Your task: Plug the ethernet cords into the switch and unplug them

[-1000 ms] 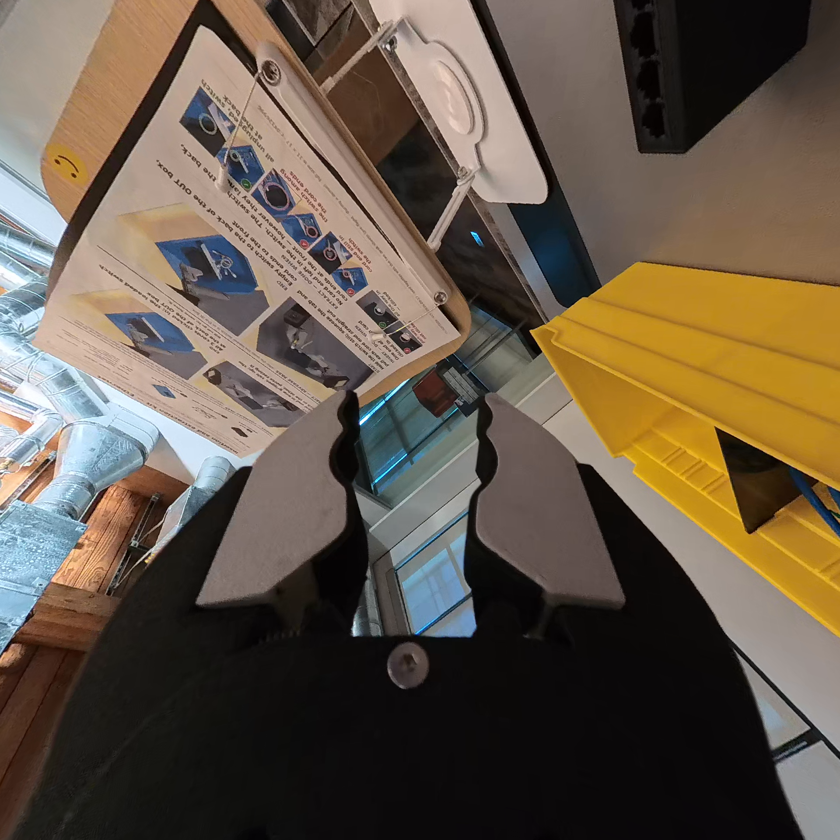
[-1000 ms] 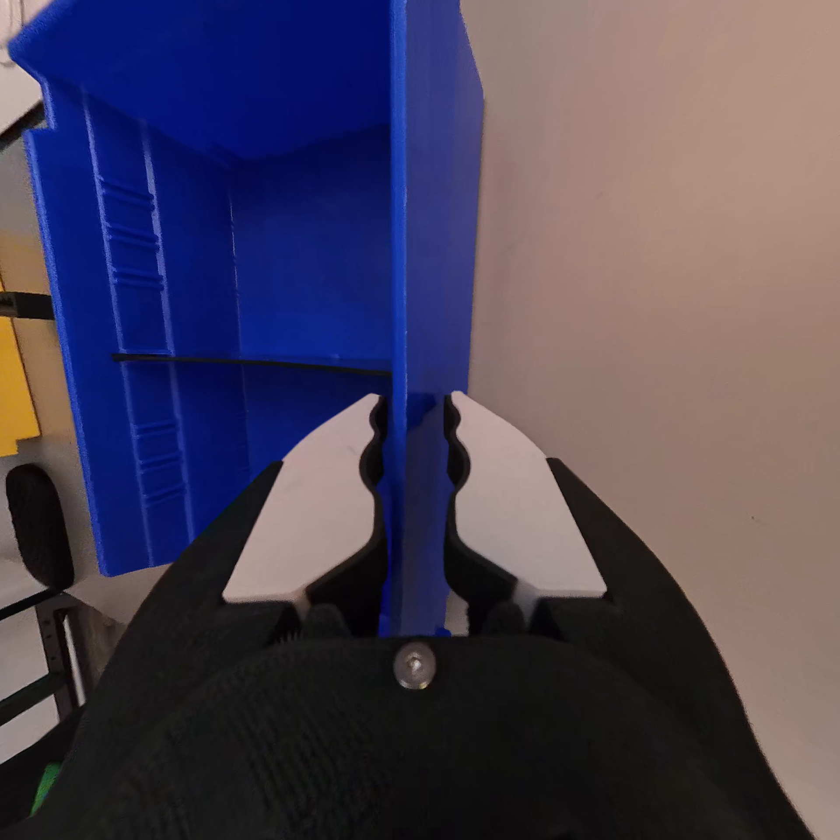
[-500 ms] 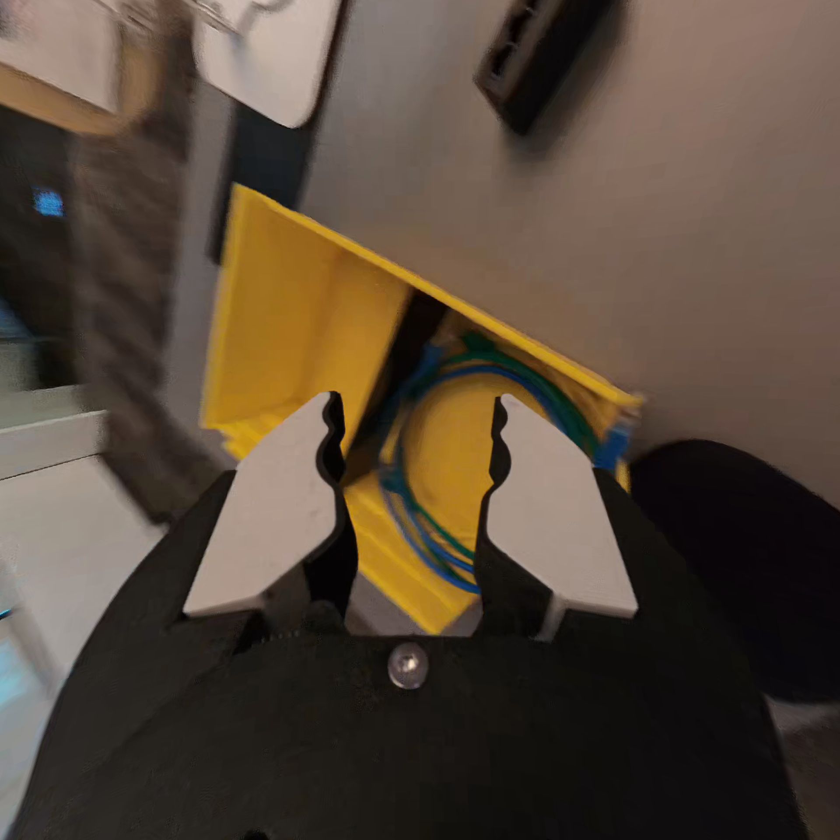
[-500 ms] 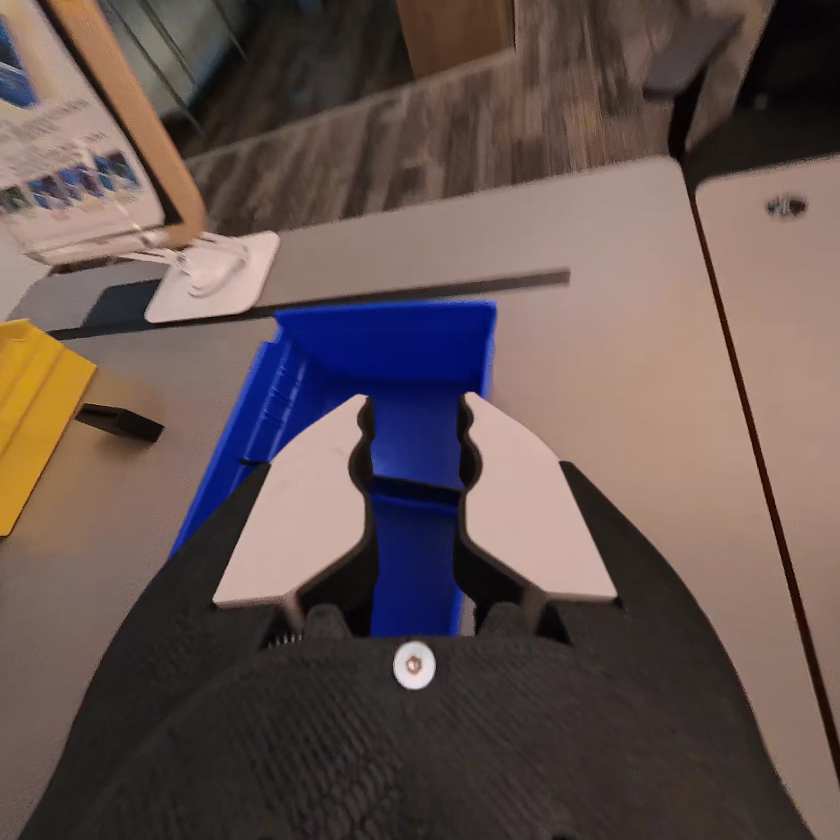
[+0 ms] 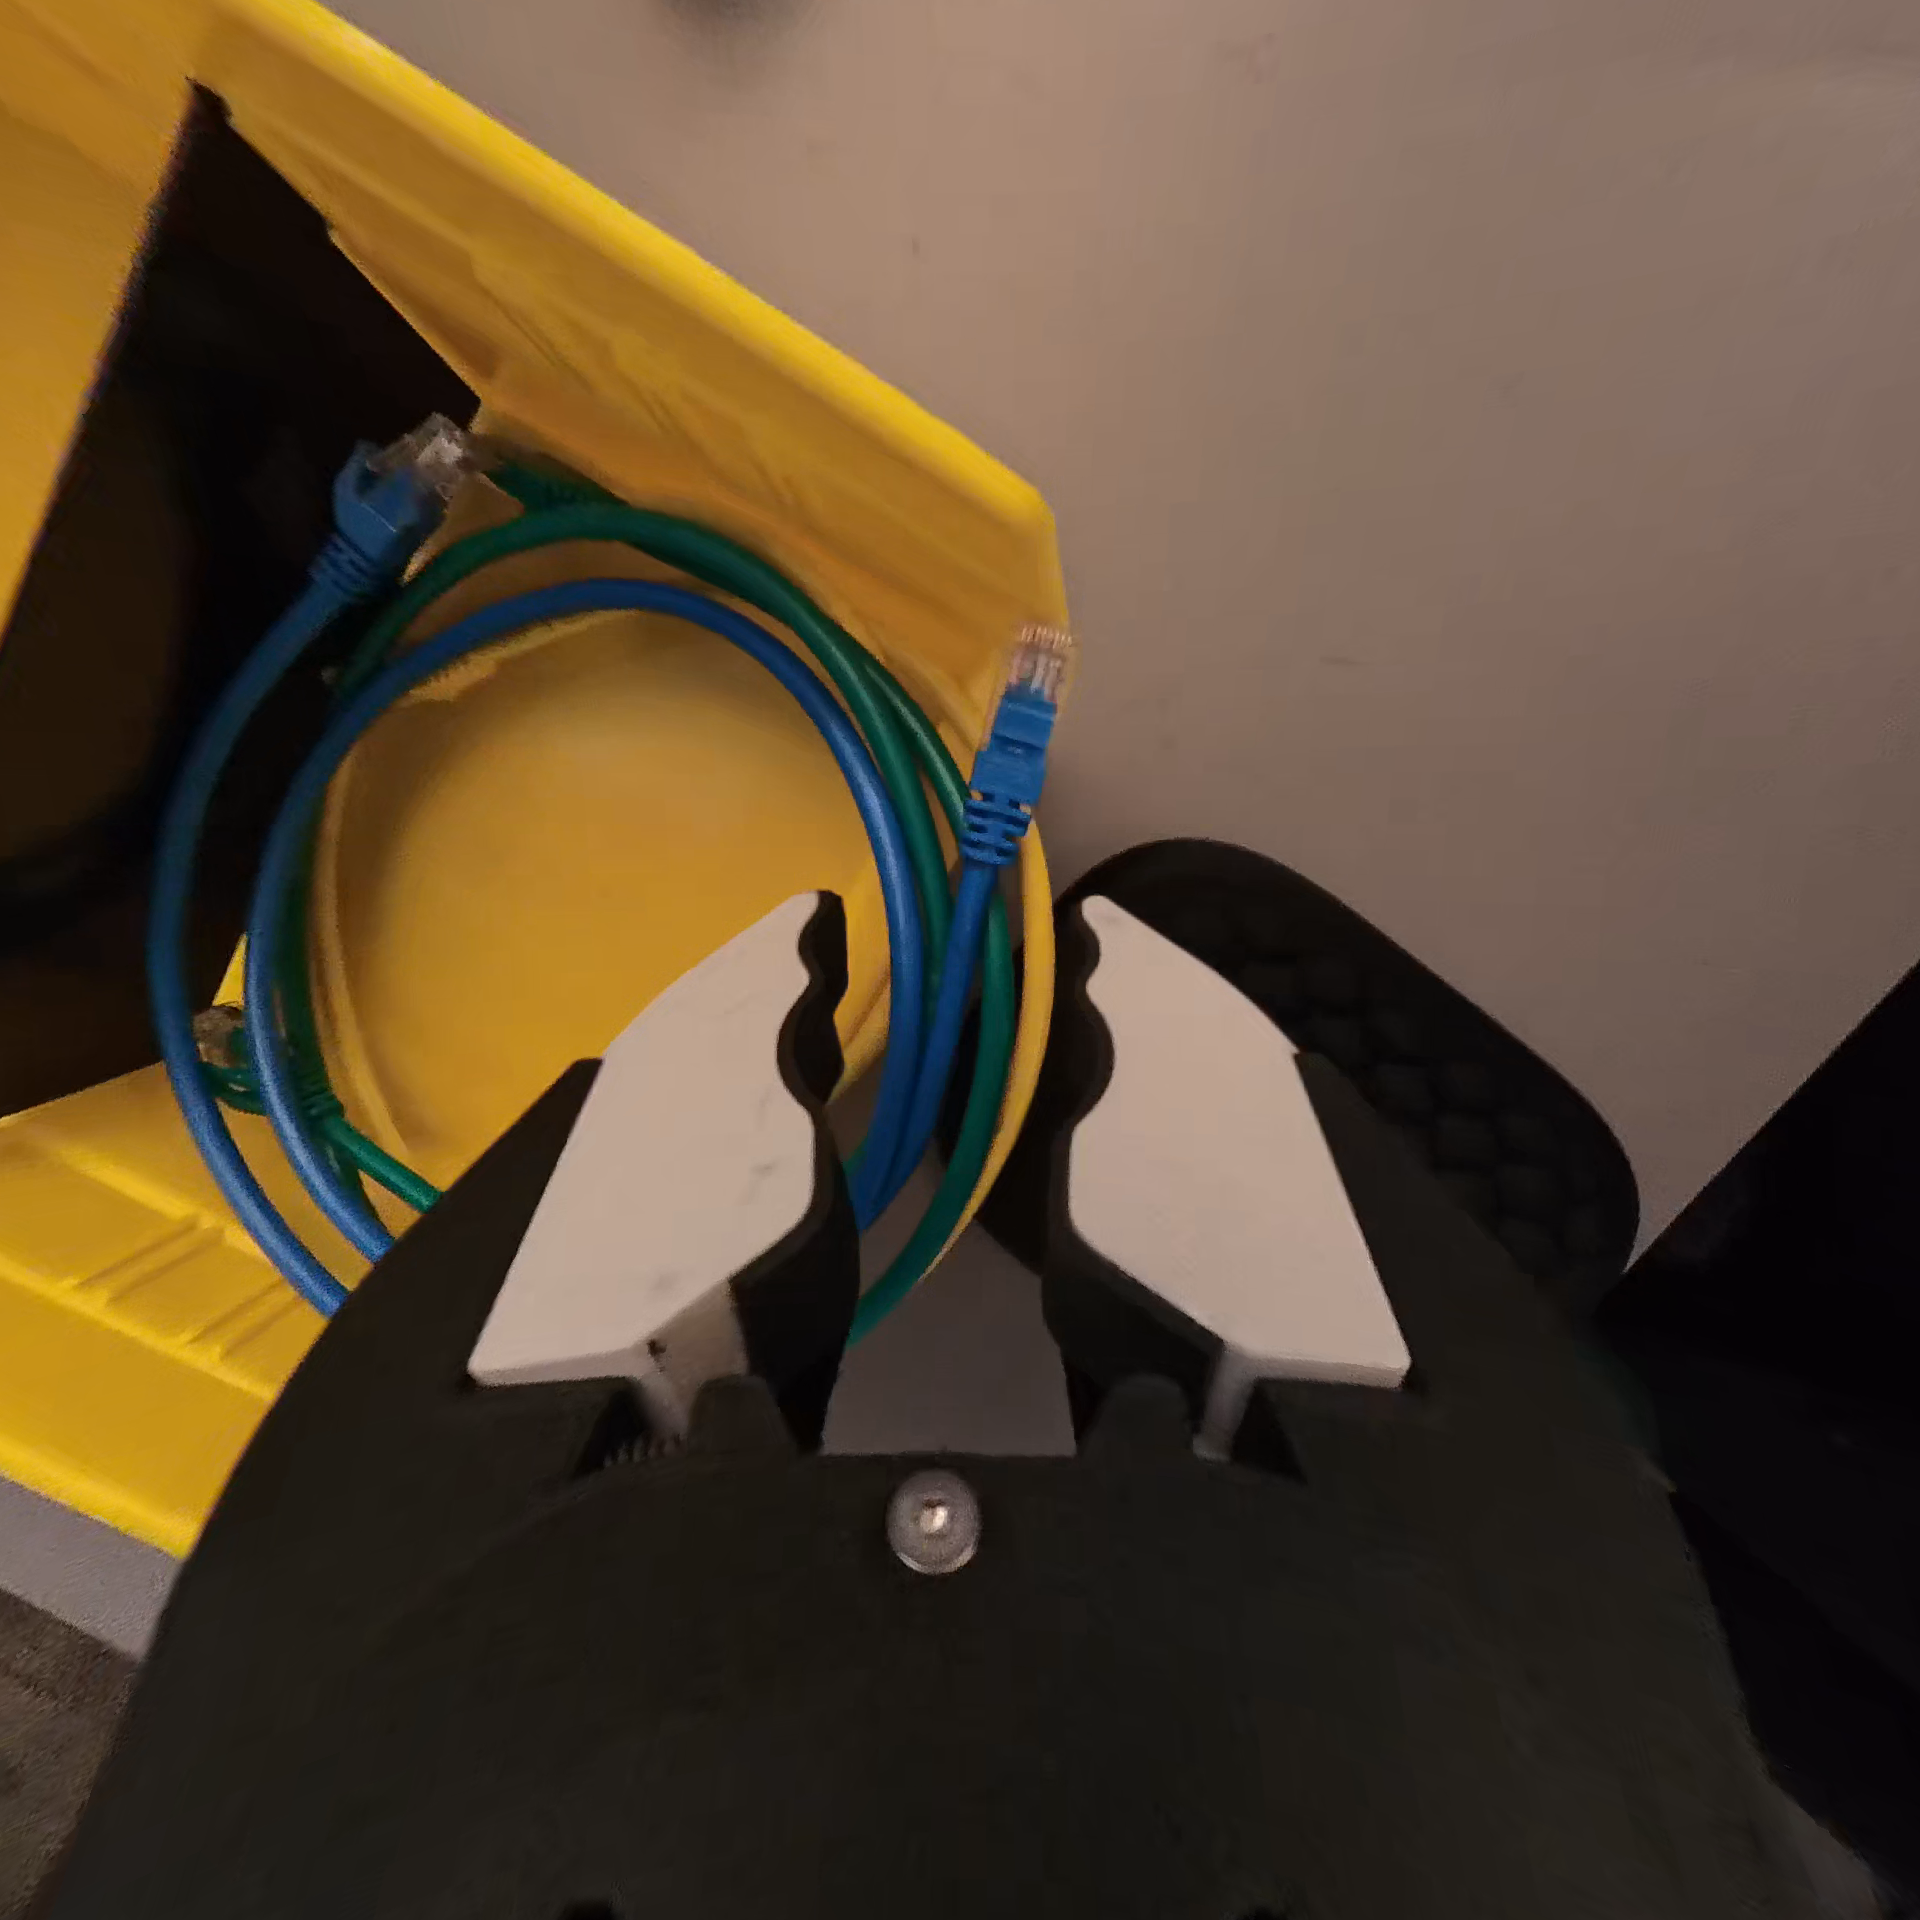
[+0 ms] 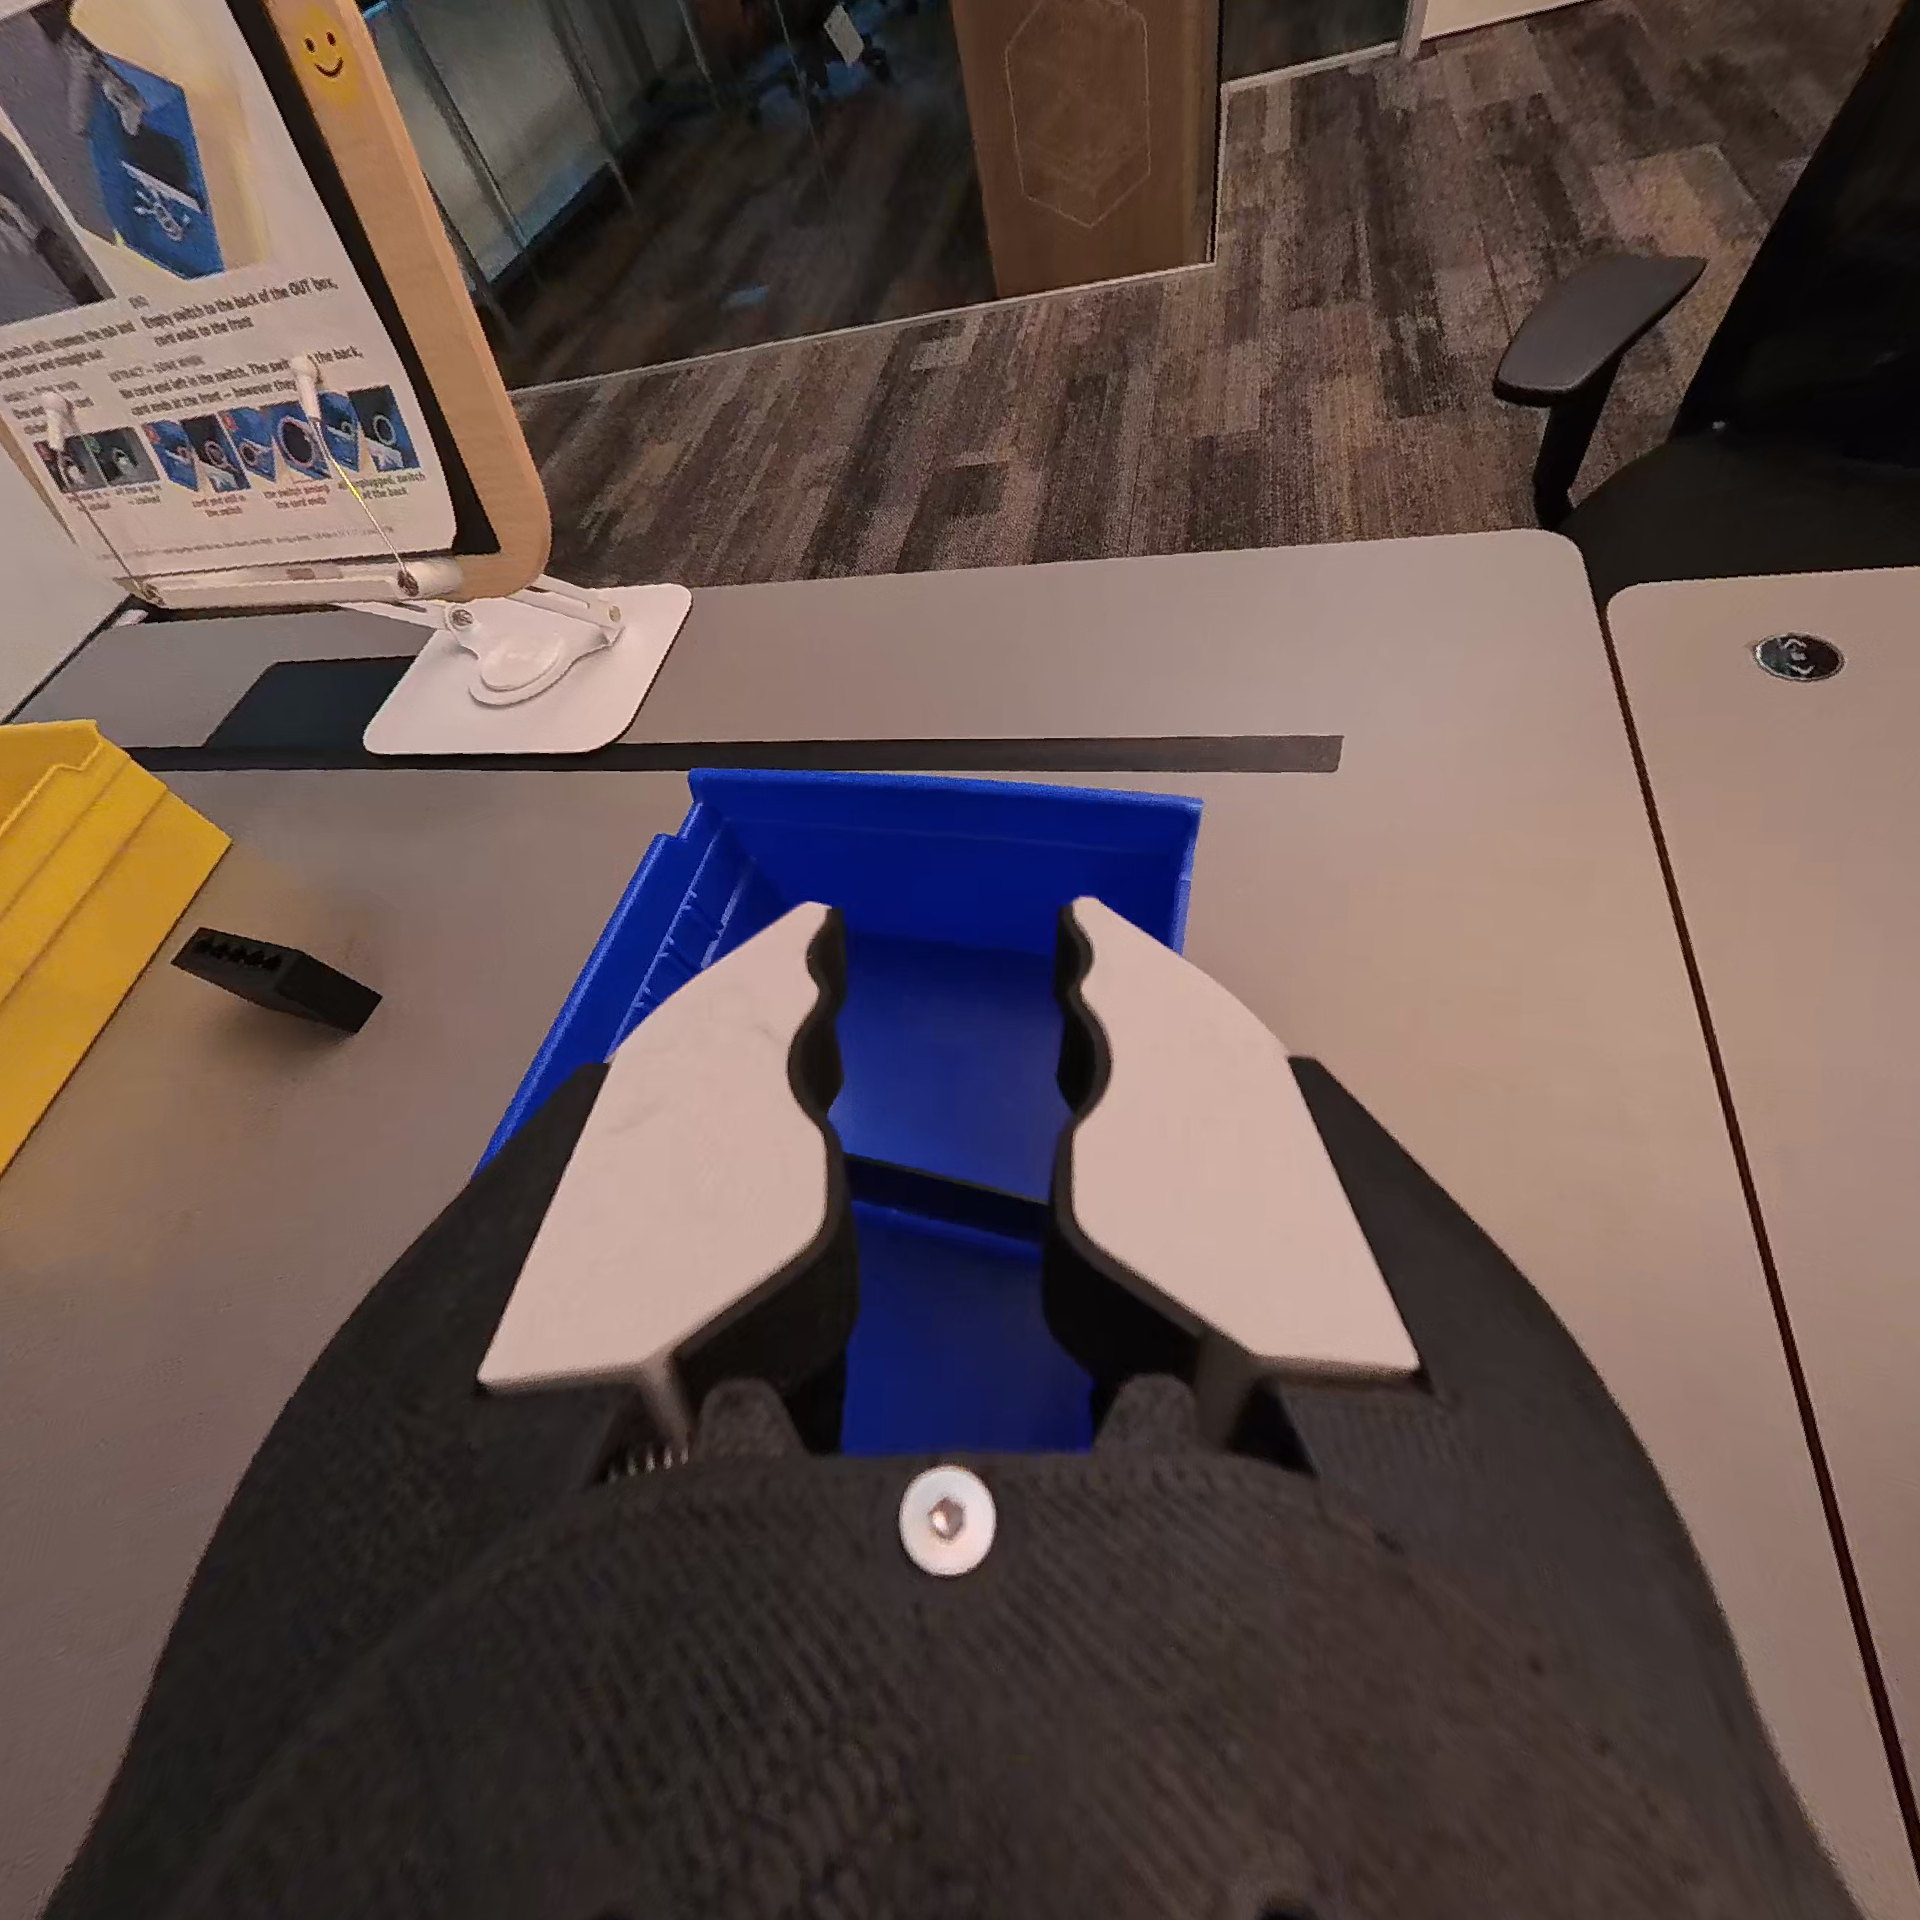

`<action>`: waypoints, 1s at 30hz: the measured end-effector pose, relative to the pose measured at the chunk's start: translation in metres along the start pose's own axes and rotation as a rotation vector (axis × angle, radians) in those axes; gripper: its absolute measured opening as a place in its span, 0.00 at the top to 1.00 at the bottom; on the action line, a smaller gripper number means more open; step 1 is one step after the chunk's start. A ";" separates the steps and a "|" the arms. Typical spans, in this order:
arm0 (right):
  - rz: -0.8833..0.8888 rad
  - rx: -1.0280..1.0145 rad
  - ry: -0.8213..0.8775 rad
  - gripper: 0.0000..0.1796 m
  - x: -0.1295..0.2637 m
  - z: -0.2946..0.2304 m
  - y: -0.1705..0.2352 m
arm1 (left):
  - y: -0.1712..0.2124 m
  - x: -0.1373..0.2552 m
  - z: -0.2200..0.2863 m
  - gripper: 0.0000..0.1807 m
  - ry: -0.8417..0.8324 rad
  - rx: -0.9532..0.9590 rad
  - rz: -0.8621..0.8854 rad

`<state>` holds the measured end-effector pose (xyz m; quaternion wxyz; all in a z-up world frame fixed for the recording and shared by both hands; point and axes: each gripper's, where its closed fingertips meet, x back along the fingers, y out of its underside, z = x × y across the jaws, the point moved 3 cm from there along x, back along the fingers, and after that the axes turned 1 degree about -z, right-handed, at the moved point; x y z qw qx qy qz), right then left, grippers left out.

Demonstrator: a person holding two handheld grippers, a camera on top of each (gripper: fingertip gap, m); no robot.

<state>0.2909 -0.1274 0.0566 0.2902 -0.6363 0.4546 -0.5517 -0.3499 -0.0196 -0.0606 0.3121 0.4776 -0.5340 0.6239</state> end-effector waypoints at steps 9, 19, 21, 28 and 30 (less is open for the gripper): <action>-0.021 0.002 -0.003 0.77 -0.003 0.001 0.004 | -0.008 -0.011 0.000 0.83 0.044 0.036 -0.014; -0.070 0.027 0.021 0.77 -0.008 0.002 0.010 | -0.015 0.011 -0.012 0.92 0.112 0.113 0.062; -0.070 0.032 0.022 0.77 -0.008 0.001 0.010 | -0.018 0.021 -0.016 0.92 0.094 0.119 0.080; -0.064 0.040 0.027 0.78 -0.007 0.002 0.009 | -0.033 0.068 -0.041 0.94 -0.081 0.151 0.182; -0.059 0.038 0.027 0.78 -0.007 0.003 0.009 | -0.038 0.086 -0.048 0.94 -0.136 0.162 0.226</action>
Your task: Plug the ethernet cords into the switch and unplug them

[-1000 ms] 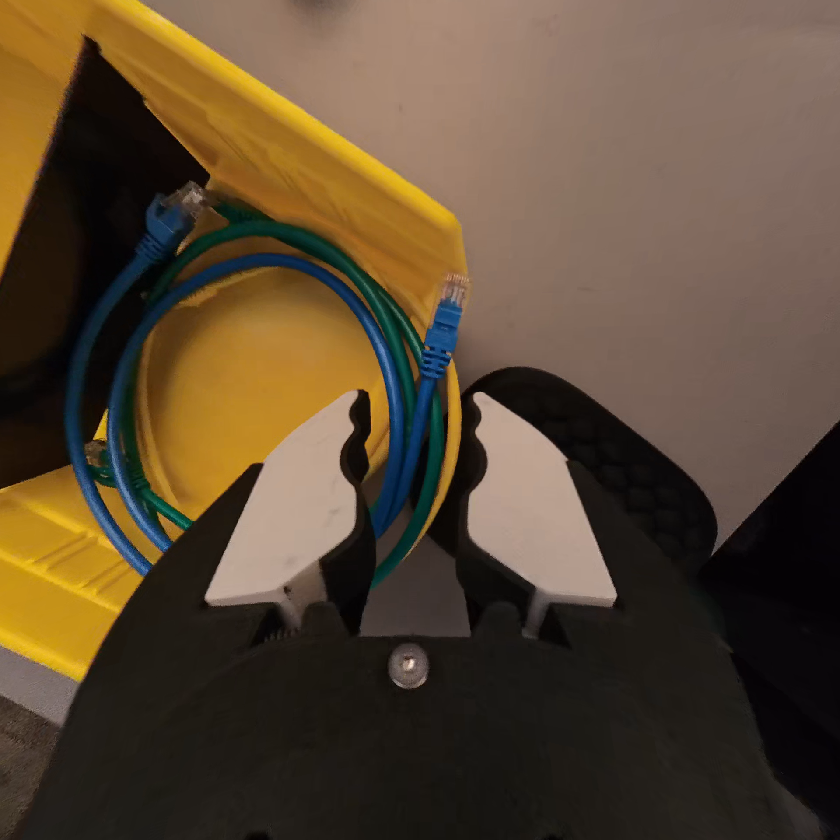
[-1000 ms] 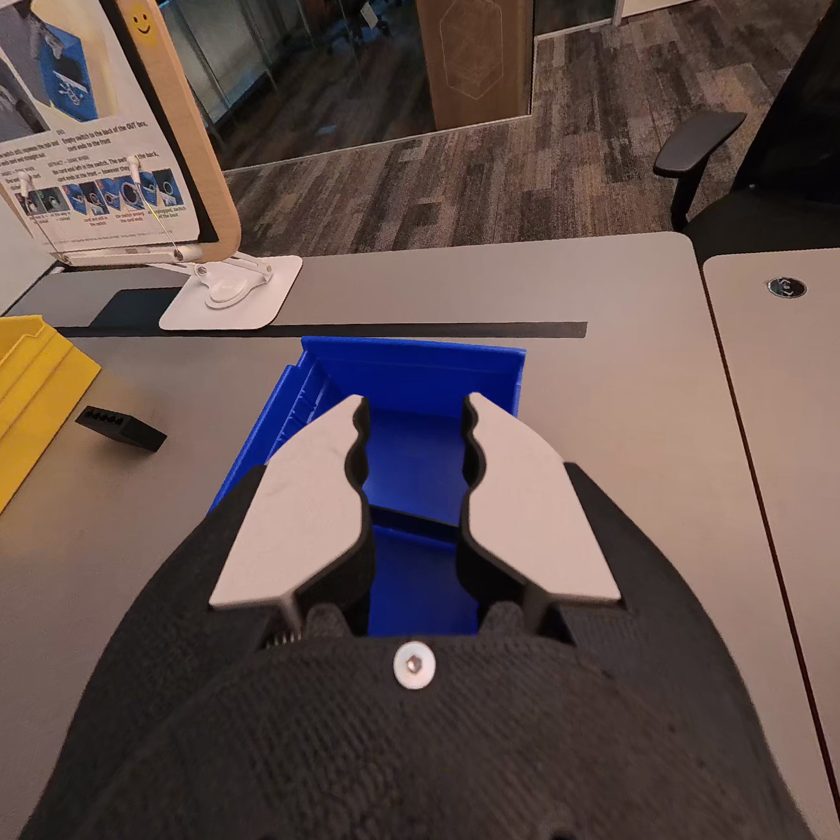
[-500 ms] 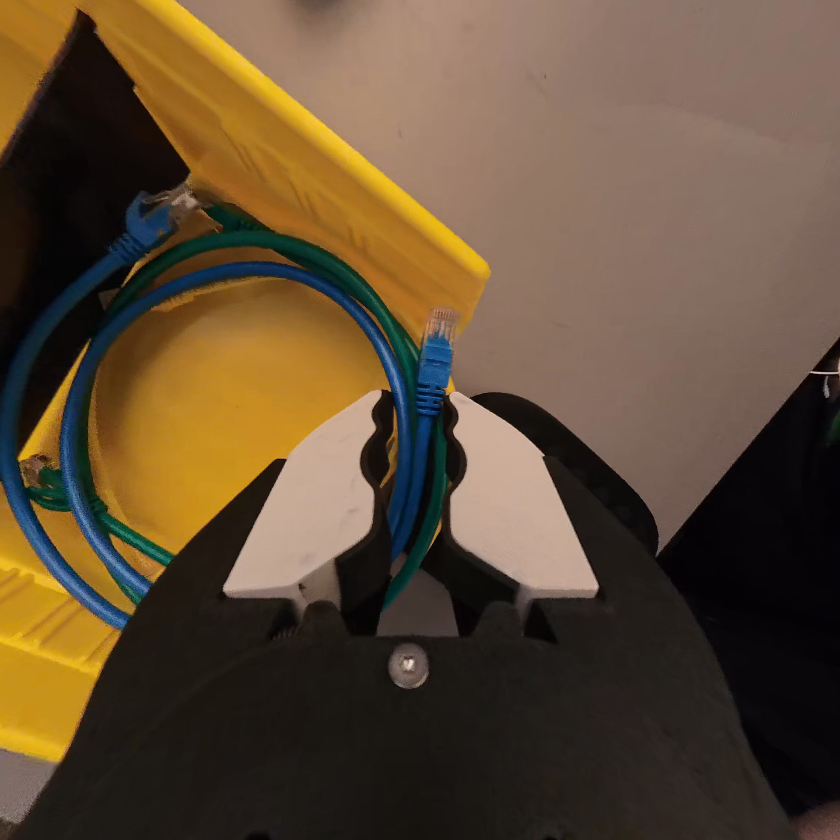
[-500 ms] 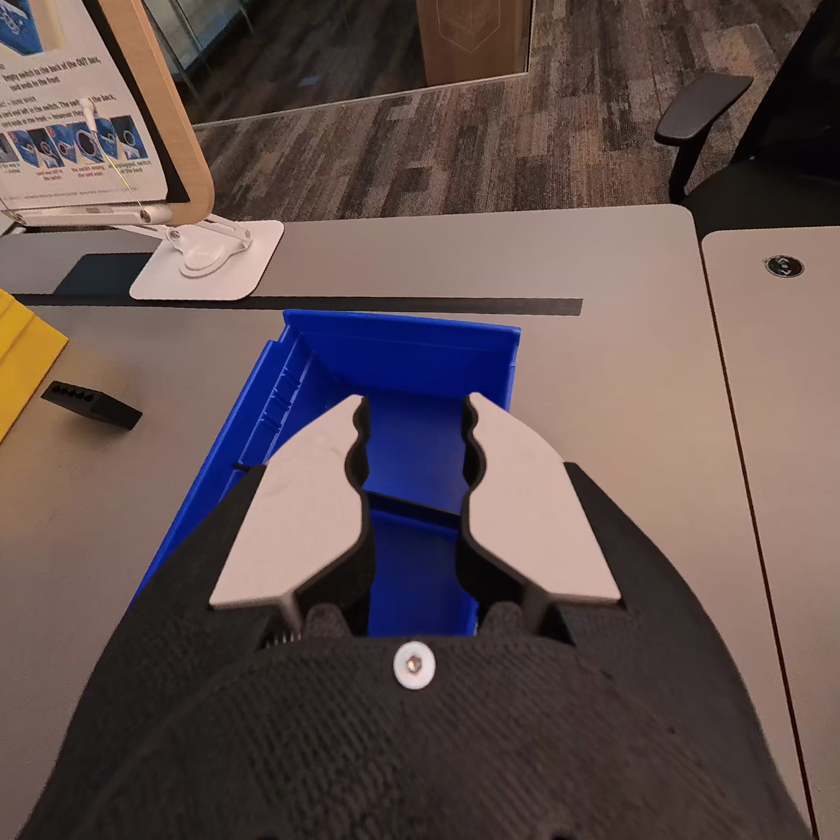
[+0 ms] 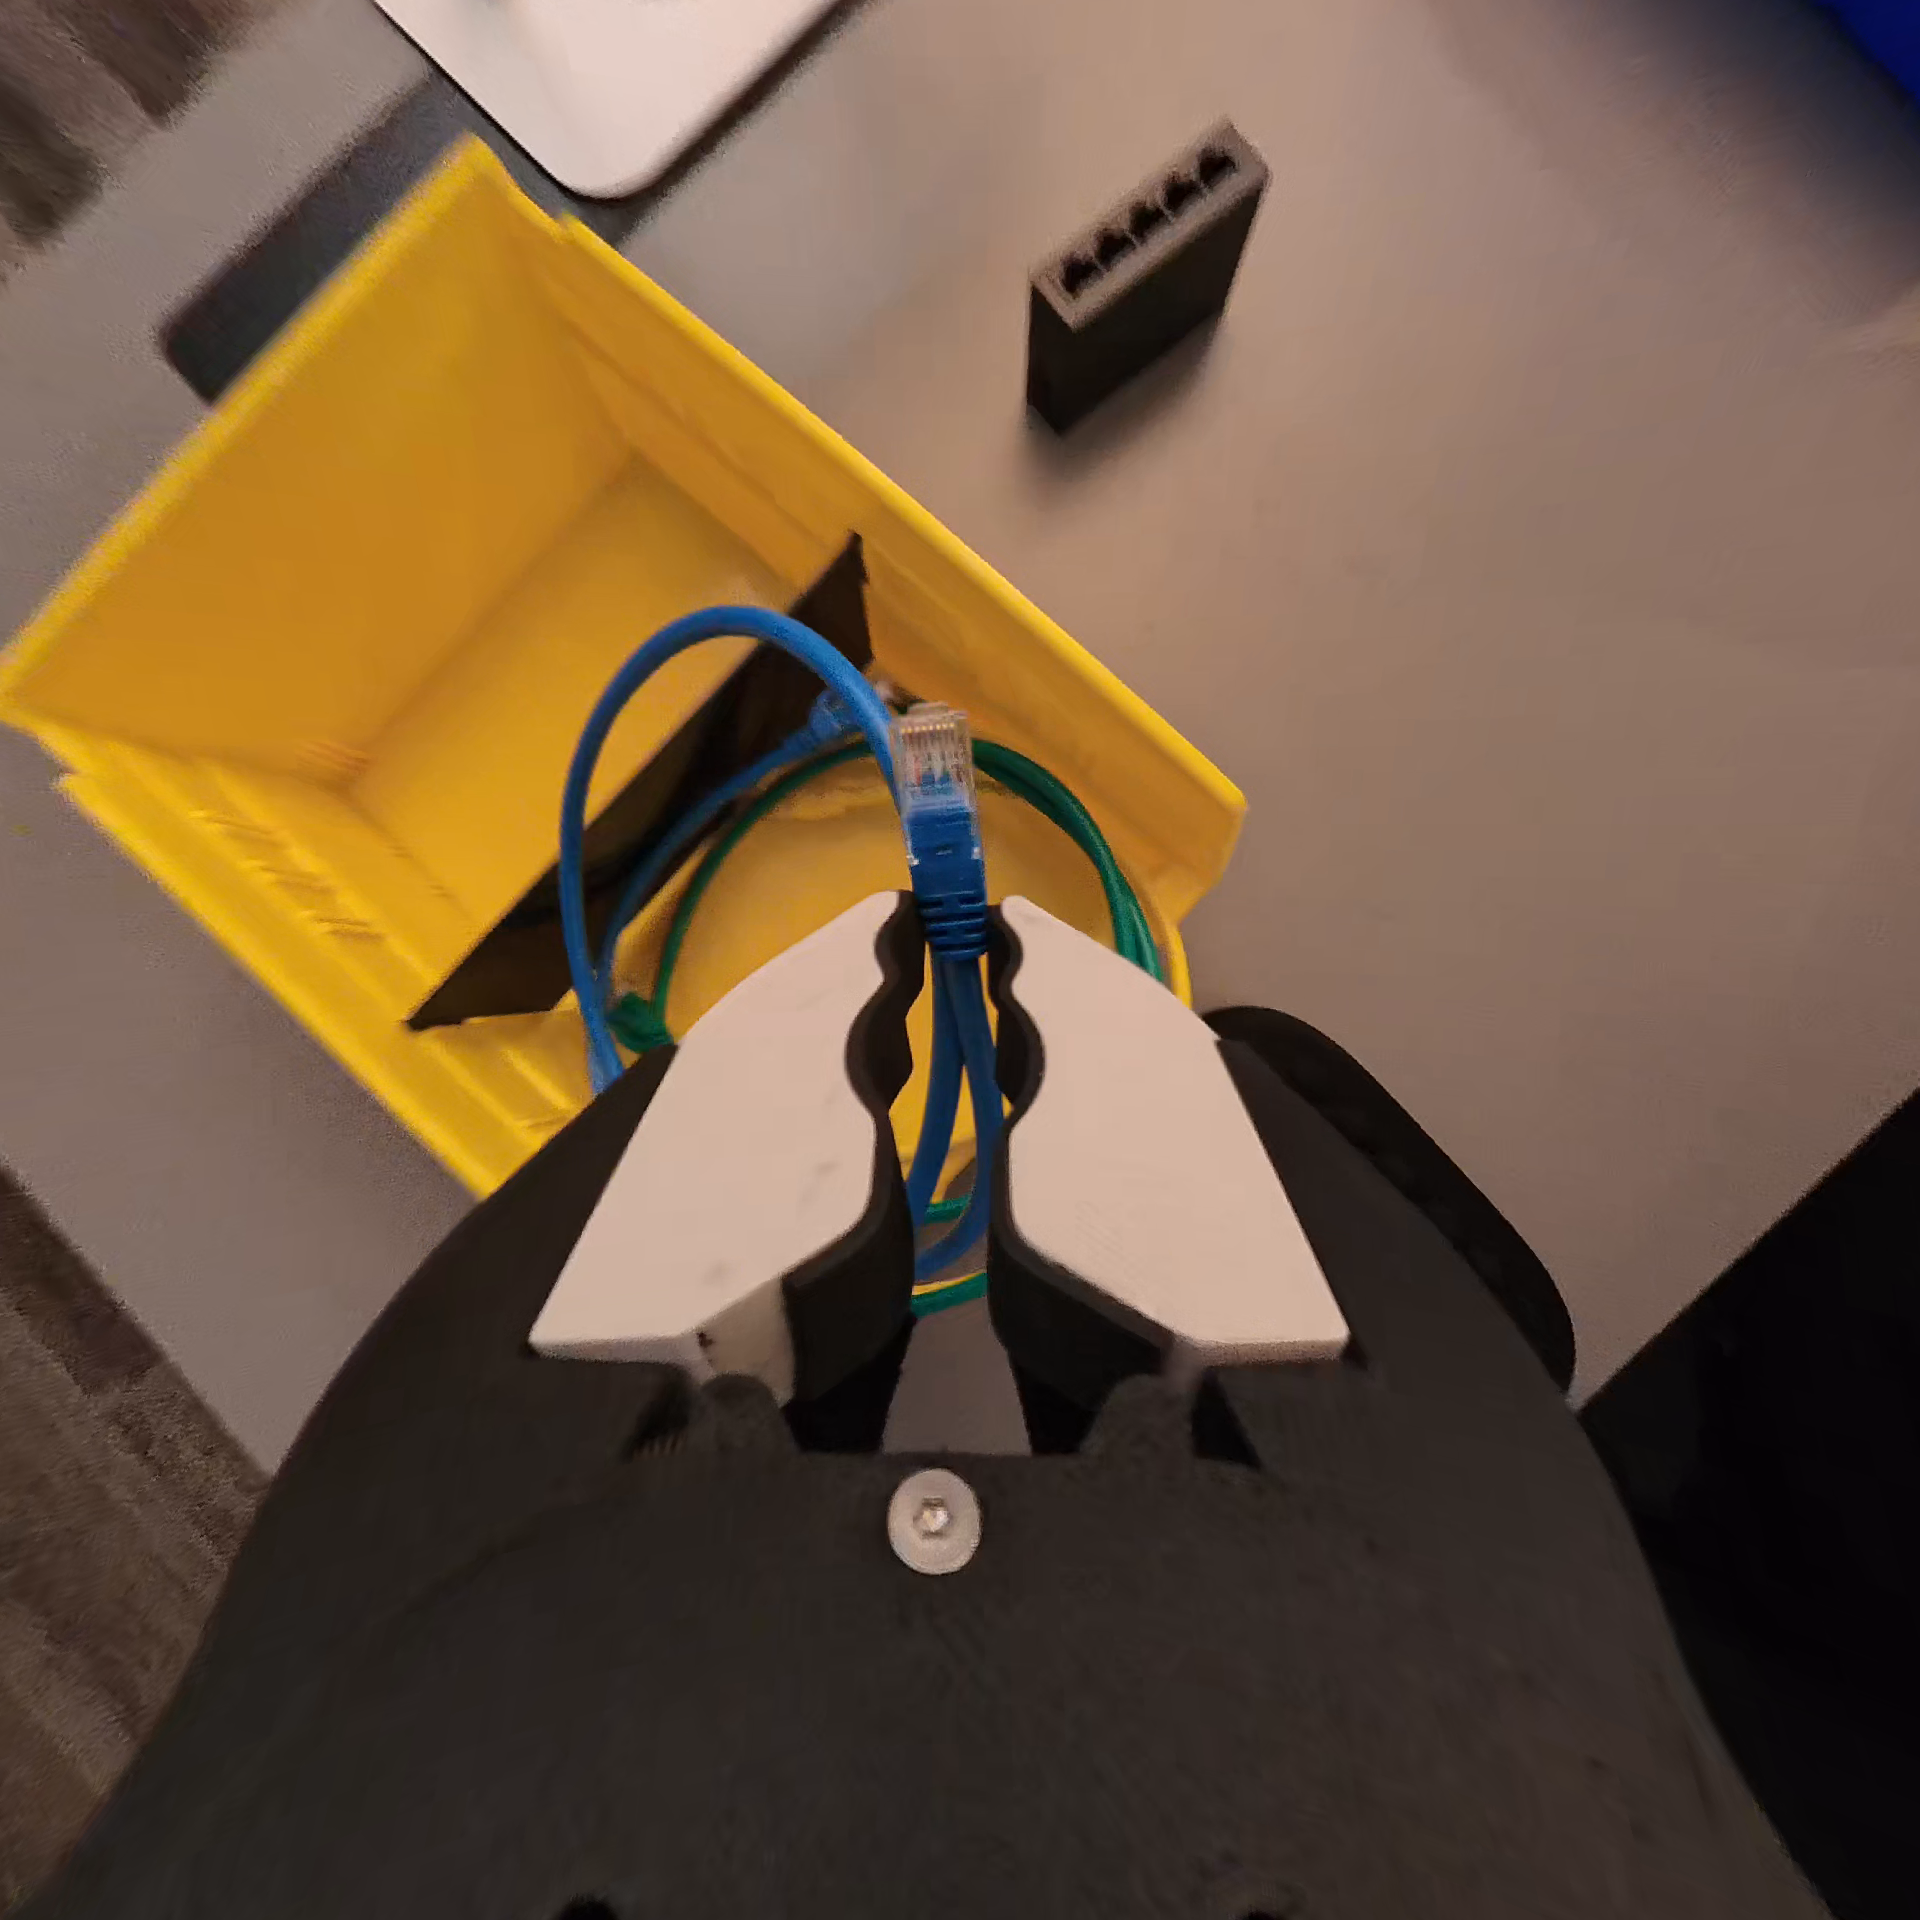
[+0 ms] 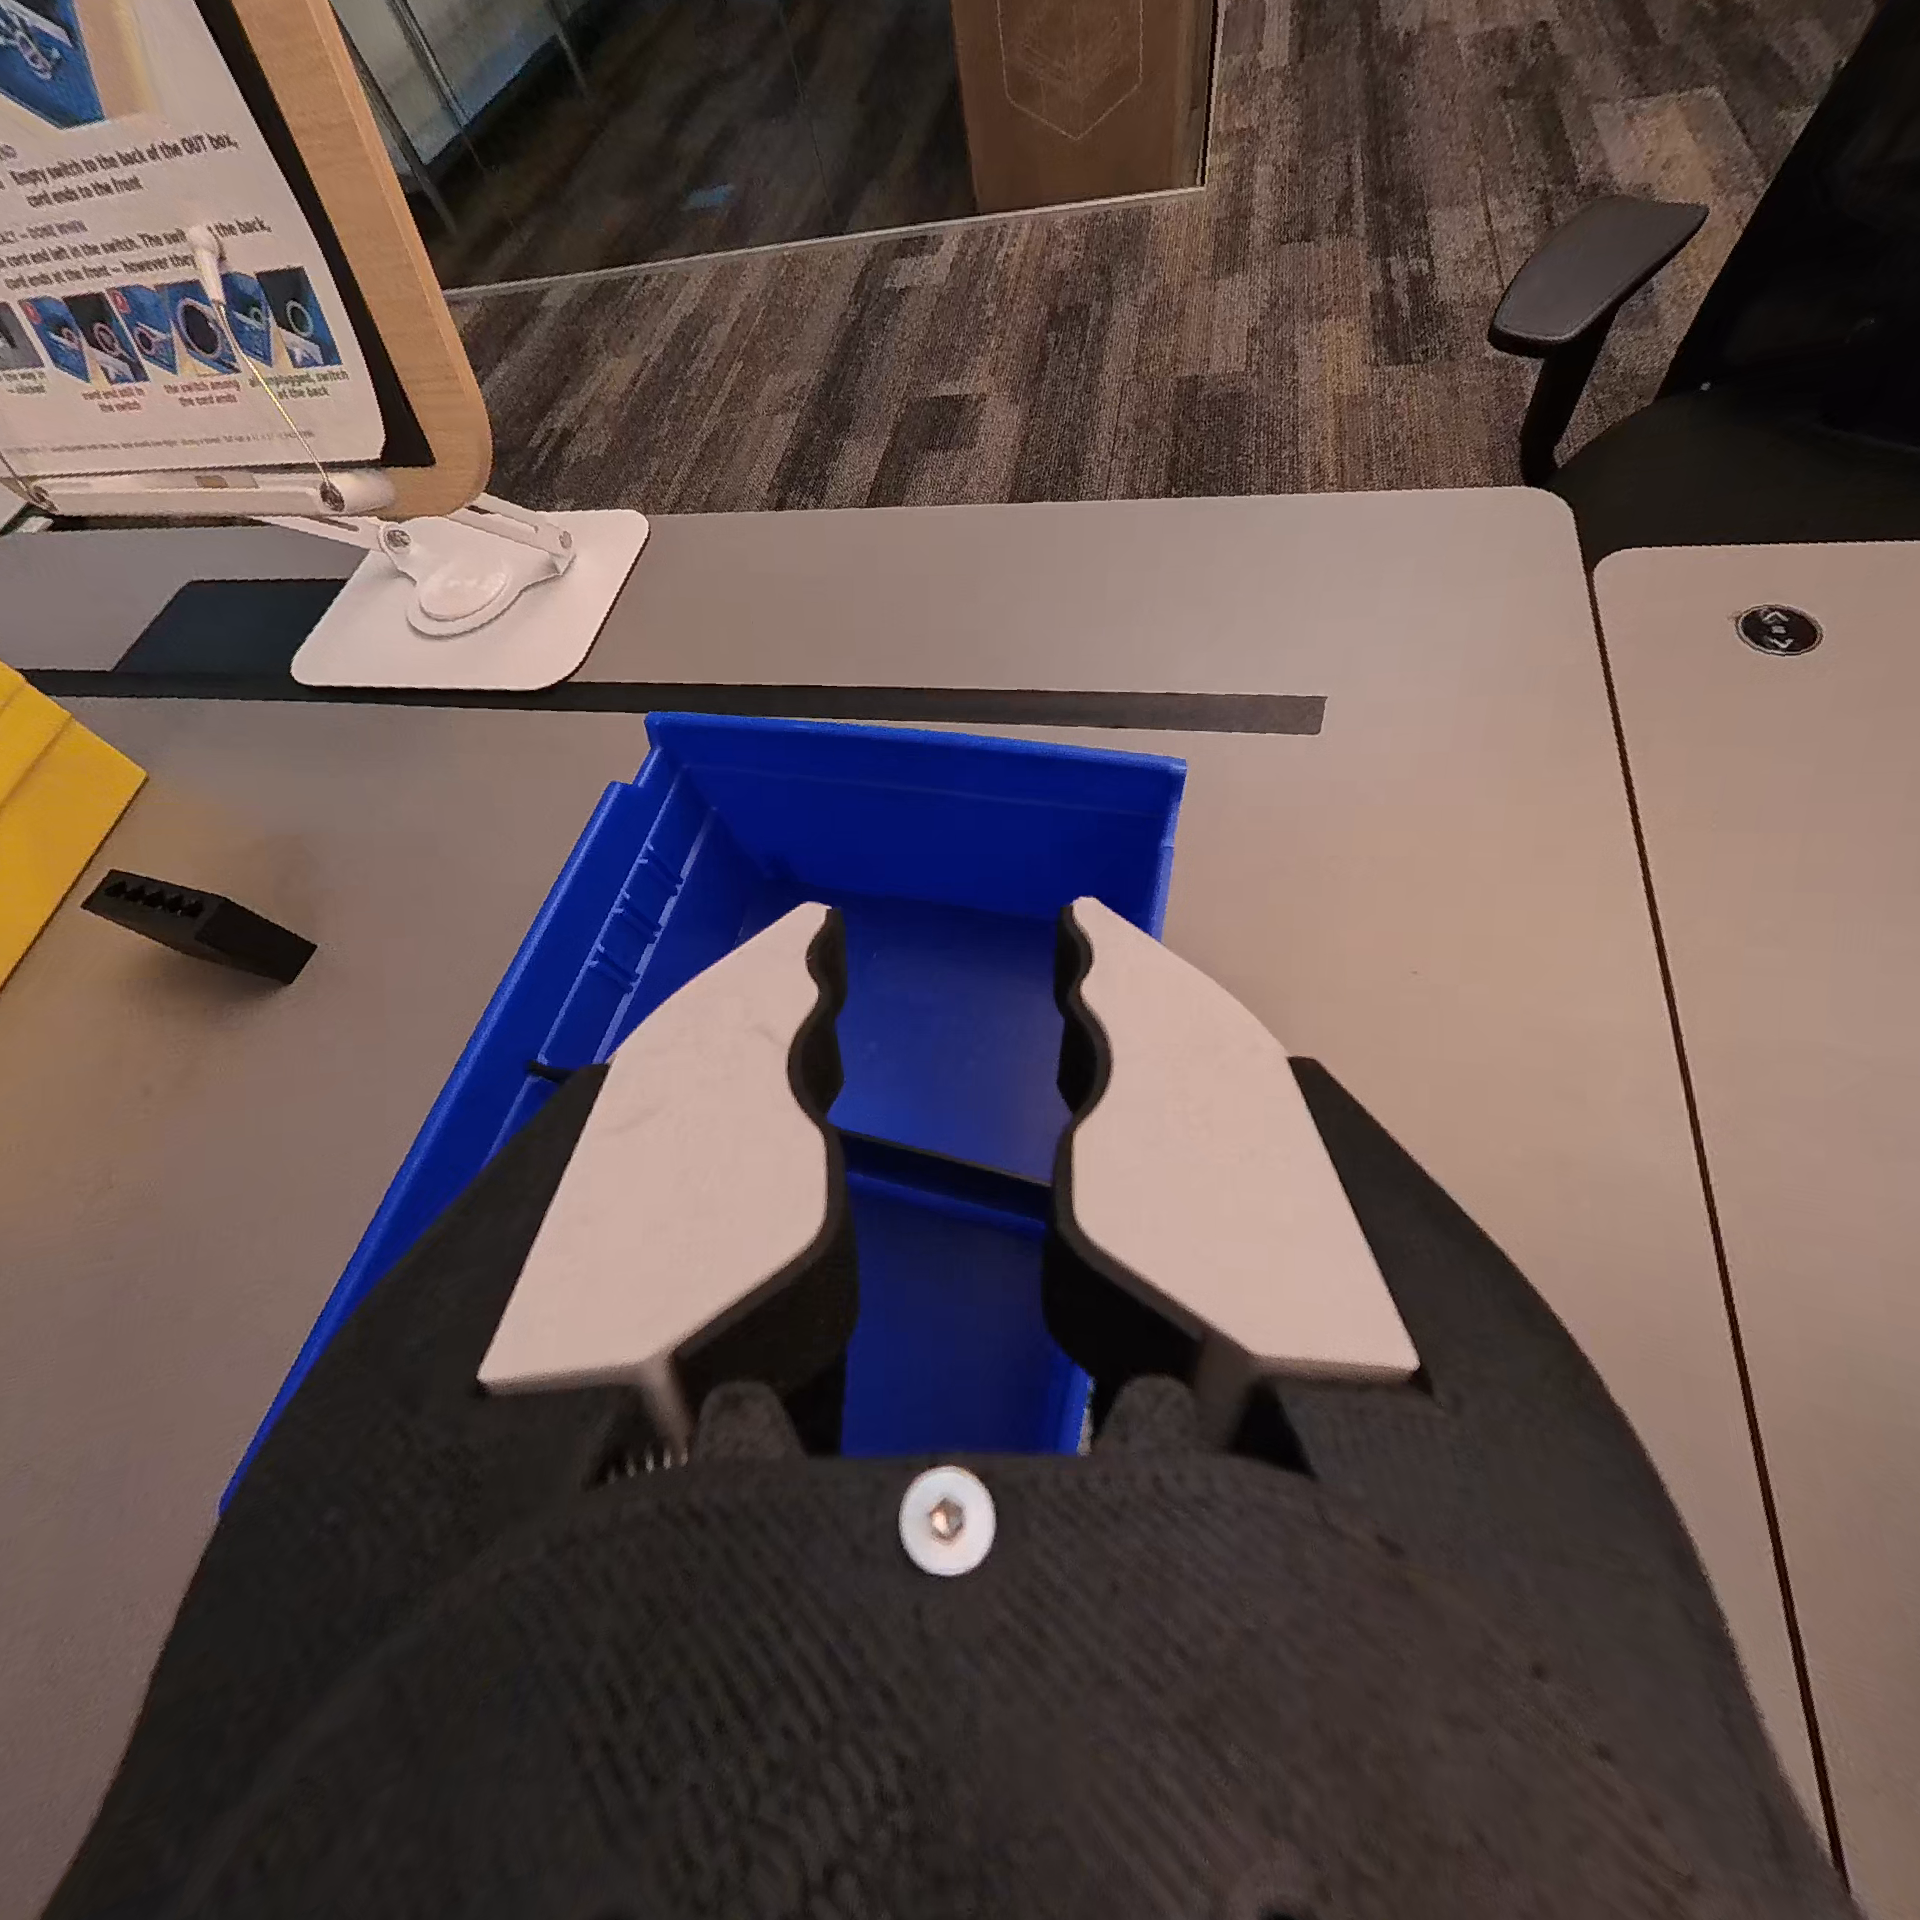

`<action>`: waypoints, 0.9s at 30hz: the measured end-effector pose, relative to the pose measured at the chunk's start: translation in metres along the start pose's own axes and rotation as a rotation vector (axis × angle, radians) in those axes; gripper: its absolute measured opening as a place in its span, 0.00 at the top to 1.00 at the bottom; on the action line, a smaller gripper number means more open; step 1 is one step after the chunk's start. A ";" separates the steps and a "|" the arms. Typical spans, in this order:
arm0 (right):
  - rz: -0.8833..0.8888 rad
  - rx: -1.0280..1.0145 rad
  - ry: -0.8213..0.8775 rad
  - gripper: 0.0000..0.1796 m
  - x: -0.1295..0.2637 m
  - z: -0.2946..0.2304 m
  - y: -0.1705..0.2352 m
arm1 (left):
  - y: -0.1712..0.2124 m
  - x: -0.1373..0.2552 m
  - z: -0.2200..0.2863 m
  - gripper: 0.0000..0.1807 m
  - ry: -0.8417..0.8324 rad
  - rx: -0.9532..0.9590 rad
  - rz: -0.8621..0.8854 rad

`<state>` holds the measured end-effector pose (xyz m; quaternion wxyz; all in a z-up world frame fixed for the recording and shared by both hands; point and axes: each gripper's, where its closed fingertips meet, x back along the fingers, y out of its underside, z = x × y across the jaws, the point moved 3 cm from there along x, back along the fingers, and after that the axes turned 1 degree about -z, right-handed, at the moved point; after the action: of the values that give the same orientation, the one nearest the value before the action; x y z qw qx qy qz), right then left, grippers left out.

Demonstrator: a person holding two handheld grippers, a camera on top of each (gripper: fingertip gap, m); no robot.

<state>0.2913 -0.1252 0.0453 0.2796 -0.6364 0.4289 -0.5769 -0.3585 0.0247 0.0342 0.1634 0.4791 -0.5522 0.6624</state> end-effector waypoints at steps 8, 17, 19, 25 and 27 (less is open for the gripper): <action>0.004 0.011 0.009 0.77 0.001 -0.001 -0.002 | -0.058 0.055 0.020 0.95 -0.138 -0.127 0.187; -0.010 0.061 0.009 0.77 -0.004 -0.011 -0.005 | -0.110 0.071 0.029 0.94 -0.332 -0.256 0.142; -0.013 0.071 0.012 0.78 -0.005 -0.012 -0.005 | -0.123 0.088 0.024 0.94 -0.389 -0.269 0.151; -0.008 0.077 0.018 0.78 -0.003 -0.011 -0.007 | -0.164 0.149 0.029 0.94 -0.487 -0.308 0.217; -0.003 0.075 0.018 0.78 -0.002 -0.011 -0.007 | -0.177 0.162 0.043 0.94 -0.471 -0.326 0.256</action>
<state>0.2822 -0.1183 0.0521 0.2987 -0.6209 0.4085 -0.5986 -0.2864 -0.0045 0.2650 0.0210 0.5137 -0.7295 0.4511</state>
